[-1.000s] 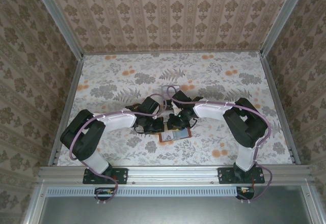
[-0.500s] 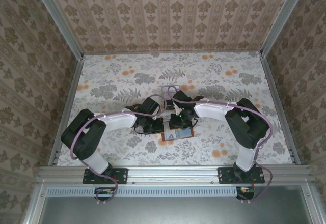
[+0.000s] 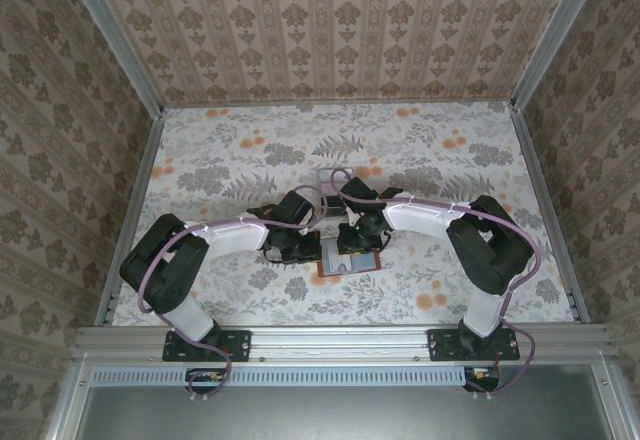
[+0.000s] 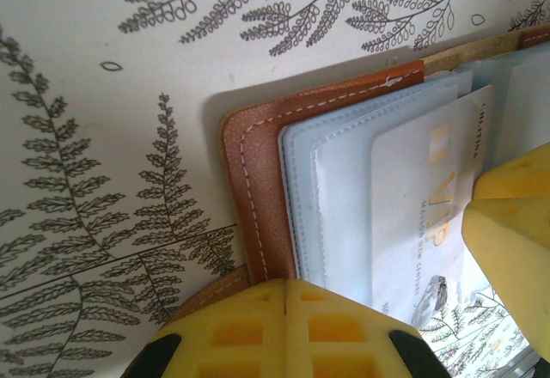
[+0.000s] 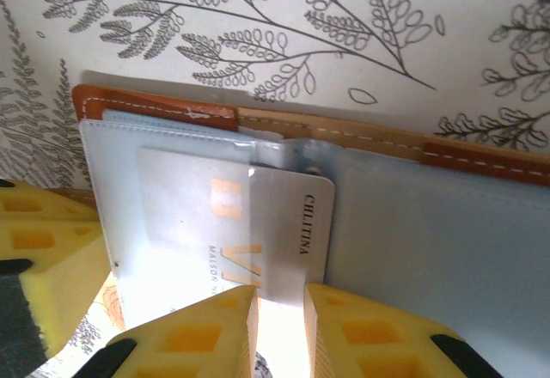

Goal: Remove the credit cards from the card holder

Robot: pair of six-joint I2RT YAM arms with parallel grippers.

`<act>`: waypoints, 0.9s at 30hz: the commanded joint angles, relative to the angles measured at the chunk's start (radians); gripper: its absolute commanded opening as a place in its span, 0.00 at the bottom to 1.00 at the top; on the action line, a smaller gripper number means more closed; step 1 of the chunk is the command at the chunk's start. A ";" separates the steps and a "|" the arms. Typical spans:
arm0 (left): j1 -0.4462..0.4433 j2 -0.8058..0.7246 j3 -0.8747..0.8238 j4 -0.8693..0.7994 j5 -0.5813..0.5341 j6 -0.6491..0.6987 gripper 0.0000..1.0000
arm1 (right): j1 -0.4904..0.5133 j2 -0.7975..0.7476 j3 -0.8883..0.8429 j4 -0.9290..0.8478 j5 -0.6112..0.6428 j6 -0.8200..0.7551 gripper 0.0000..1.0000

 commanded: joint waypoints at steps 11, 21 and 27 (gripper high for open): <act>-0.010 -0.042 0.080 -0.108 -0.032 0.015 0.01 | -0.008 -0.064 -0.009 0.020 -0.058 0.011 0.26; -0.017 0.018 0.124 -0.080 0.013 0.018 0.01 | -0.031 -0.021 -0.035 0.058 -0.096 0.005 0.26; -0.017 0.080 0.104 -0.070 0.018 0.022 0.01 | -0.038 0.003 -0.049 0.082 -0.122 0.005 0.26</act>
